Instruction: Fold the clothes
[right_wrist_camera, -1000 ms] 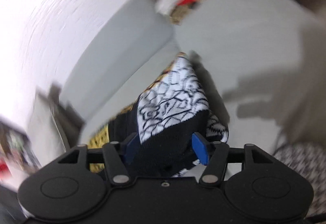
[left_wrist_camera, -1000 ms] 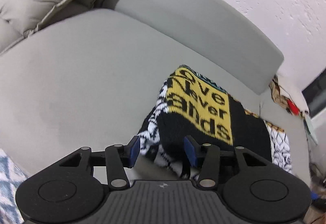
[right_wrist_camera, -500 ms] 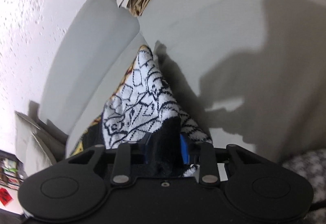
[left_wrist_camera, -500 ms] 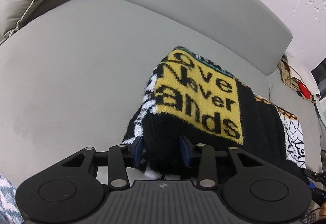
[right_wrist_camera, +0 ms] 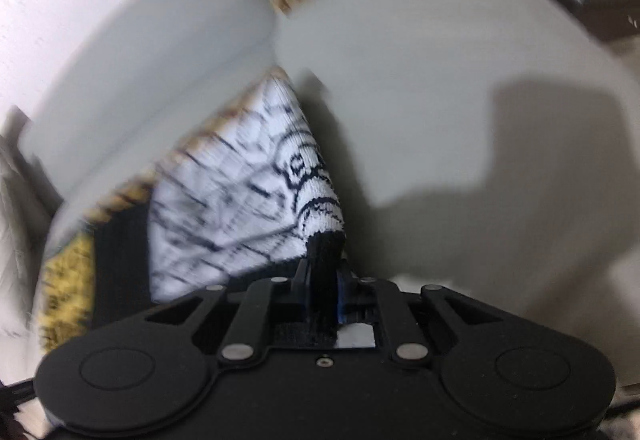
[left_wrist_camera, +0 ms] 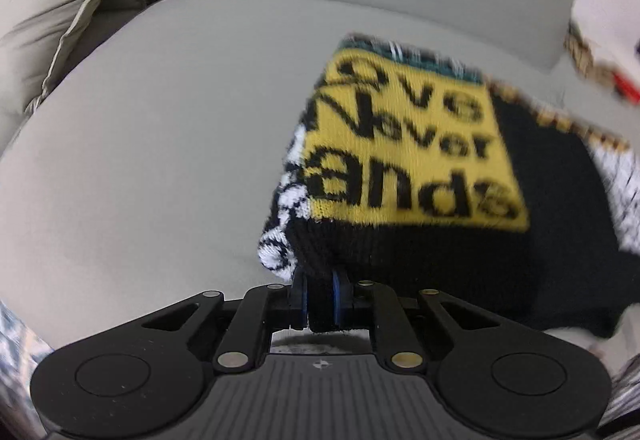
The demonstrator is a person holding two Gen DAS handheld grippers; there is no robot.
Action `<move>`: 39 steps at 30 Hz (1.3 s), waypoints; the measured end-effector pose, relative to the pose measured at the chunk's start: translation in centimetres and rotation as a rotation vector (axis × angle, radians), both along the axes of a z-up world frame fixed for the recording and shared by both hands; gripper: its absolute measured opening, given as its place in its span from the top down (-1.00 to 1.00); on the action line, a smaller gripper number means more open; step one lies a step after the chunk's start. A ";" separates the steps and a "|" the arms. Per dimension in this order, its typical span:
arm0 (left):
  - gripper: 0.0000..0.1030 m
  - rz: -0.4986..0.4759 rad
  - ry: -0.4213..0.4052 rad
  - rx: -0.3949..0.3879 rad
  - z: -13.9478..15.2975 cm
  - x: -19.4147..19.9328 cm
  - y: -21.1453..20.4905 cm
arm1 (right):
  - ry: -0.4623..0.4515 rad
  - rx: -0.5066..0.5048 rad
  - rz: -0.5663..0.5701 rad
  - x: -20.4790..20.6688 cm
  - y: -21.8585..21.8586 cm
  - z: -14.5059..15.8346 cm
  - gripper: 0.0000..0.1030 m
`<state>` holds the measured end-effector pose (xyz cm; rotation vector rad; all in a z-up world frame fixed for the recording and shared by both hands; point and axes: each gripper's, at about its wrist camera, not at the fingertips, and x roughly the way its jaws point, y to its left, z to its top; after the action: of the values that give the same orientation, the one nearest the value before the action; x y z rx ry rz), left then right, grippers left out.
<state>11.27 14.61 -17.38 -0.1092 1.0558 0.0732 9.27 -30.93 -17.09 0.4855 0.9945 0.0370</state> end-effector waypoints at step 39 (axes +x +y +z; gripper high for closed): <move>0.67 -0.131 -0.242 0.207 6.4 3.0 -4.9 | -0.233 -0.170 0.310 1.1 8.8 6.0 0.68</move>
<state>14.31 9.74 -10.95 0.1360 0.8059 0.0485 10.42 -22.12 -11.11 0.1633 0.8272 0.2785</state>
